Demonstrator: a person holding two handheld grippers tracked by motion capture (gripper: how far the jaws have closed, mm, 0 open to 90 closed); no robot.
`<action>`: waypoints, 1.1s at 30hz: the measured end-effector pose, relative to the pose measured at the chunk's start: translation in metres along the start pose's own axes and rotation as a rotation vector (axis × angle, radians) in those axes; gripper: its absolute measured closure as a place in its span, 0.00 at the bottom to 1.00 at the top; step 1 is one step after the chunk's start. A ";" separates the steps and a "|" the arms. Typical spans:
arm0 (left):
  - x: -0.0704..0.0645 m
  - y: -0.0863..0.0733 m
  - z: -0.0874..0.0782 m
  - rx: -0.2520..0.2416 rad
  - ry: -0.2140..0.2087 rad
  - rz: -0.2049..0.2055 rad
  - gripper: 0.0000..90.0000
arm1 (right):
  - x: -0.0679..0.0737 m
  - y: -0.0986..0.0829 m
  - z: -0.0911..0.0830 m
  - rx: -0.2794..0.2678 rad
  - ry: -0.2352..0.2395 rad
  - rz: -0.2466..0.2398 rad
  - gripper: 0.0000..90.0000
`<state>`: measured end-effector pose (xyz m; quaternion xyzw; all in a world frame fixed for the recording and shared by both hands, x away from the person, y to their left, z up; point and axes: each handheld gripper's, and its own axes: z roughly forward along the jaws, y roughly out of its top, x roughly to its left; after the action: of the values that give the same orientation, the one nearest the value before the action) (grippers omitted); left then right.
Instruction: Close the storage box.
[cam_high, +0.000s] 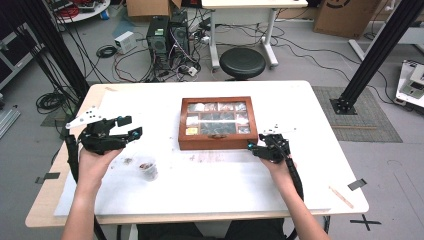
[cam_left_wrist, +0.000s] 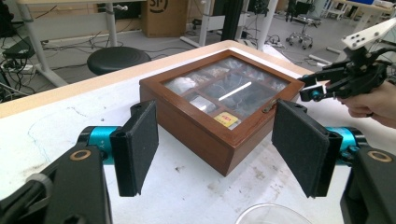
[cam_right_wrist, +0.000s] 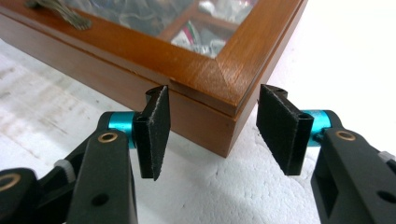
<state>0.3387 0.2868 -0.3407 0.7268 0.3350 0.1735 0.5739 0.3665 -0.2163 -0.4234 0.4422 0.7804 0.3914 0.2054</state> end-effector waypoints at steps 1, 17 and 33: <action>0.000 0.000 0.001 0.000 -0.003 0.001 0.35 | 0.000 0.001 -0.002 -0.007 0.002 0.000 0.50; -0.003 0.001 -0.010 -0.034 0.023 0.025 0.35 | -0.029 0.021 -0.042 -0.190 -0.062 0.061 0.35; -0.007 0.002 -0.021 -0.077 0.044 0.047 0.35 | -0.044 0.029 -0.071 -0.288 -0.090 0.086 0.34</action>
<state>0.3212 0.2970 -0.3320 0.7080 0.3233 0.2156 0.5897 0.3582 -0.2755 -0.3580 0.4580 0.6867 0.4876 0.2845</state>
